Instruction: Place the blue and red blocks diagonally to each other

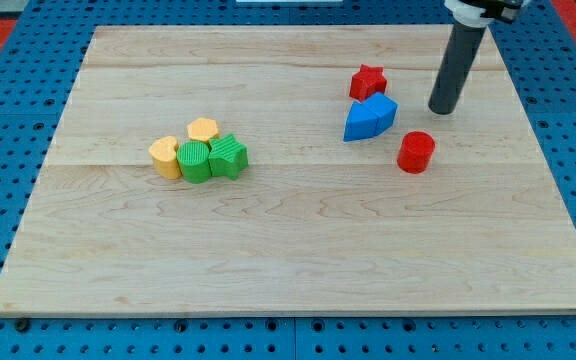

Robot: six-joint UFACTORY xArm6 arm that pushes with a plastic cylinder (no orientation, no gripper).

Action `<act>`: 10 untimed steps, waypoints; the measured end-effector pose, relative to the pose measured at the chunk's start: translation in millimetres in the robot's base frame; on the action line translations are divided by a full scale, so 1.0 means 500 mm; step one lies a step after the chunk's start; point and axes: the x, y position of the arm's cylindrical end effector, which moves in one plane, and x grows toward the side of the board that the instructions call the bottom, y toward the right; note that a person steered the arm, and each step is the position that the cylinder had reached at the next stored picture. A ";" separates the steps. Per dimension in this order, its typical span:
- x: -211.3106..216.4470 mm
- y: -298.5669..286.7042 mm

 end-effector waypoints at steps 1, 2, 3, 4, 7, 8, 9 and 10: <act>-0.024 -0.052; 0.000 -0.096; 0.008 -0.171; 0.047 -0.195; 0.139 -0.119; 0.122 -0.087; 0.087 -0.078; 0.285 -0.031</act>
